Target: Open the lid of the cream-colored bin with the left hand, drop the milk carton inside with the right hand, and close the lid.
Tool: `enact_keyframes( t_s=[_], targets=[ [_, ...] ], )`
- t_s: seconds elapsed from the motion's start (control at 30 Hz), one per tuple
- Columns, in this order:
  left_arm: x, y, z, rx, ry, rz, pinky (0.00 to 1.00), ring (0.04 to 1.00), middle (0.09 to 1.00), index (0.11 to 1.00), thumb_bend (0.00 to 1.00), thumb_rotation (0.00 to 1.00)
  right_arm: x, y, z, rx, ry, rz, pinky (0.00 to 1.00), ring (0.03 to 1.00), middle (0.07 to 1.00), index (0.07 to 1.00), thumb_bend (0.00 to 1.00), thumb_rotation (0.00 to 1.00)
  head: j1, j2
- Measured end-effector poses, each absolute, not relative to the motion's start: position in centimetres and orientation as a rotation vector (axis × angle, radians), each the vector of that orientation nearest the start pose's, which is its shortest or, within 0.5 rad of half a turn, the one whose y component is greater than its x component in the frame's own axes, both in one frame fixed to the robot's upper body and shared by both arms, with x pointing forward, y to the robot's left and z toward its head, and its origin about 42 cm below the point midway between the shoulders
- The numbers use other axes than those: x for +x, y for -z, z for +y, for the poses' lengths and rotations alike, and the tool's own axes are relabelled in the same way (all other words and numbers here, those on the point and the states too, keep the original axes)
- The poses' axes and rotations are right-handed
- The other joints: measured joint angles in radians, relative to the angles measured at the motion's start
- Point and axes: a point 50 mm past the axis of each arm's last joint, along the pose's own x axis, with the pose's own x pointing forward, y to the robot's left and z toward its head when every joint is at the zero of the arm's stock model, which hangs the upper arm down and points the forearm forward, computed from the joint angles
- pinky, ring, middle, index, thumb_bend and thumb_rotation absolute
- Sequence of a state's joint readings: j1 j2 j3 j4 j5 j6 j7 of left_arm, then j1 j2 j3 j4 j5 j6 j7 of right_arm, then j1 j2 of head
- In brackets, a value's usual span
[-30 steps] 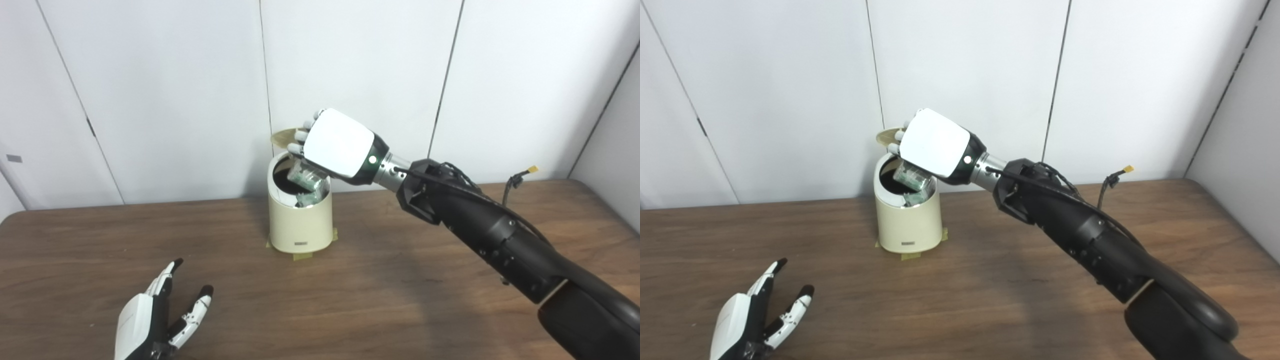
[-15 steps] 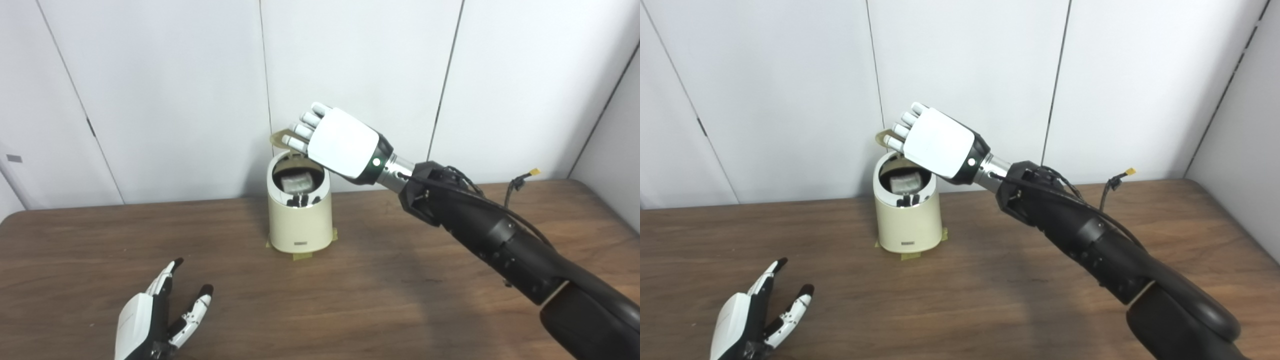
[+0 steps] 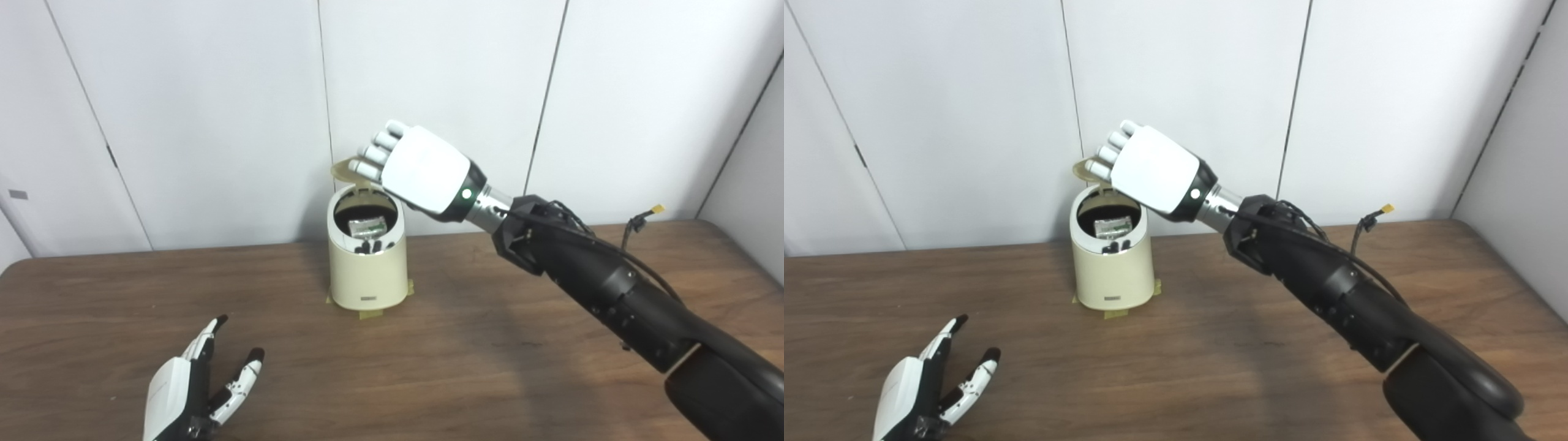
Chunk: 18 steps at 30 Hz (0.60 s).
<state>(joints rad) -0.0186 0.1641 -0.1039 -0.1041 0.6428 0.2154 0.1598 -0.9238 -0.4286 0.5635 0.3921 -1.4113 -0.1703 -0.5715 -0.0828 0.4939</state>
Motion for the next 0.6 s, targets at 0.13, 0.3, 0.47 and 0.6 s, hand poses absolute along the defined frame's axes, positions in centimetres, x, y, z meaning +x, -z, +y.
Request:
enact_keyframes(
  t_s=[0.13,0.3,0.47,0.6],
  targets=[
    [28.9,-12.3,24.7,0.809,-0.172,-0.012,0.88,0.911,0.912,0.905,0.46,0.62,47.6,-32.9,-16.6,-1.609,0.174,-1.299,0.31,0.440,0.512,0.493,0.53,0.15,-0.006,0.002],
    [29.2,-12.3,24.8,0.783,-0.174,-0.009,0.89,0.912,0.910,0.906,0.43,0.62,47.1,-32.3,-18.3,-1.233,0.342,-1.079,0.33,0.411,0.490,0.484,0.50,0.16,-0.008,0.000],
    [29.3,-12.3,24.9,0.763,-0.176,-0.008,0.91,0.913,0.912,0.908,0.43,0.67,44.7,-31.0,-20.2,-0.792,0.373,-0.814,0.47,0.586,0.661,0.492,0.49,0.15,-0.002,0.003],
    [29.6,-12.3,25.0,0.747,-0.173,-0.003,0.92,0.921,0.919,0.908,0.42,0.67,41.8,-28.6,-21.1,-0.511,0.238,-0.583,0.70,0.795,0.827,0.838,0.47,0.44,-0.009,0.003]
  ],
)
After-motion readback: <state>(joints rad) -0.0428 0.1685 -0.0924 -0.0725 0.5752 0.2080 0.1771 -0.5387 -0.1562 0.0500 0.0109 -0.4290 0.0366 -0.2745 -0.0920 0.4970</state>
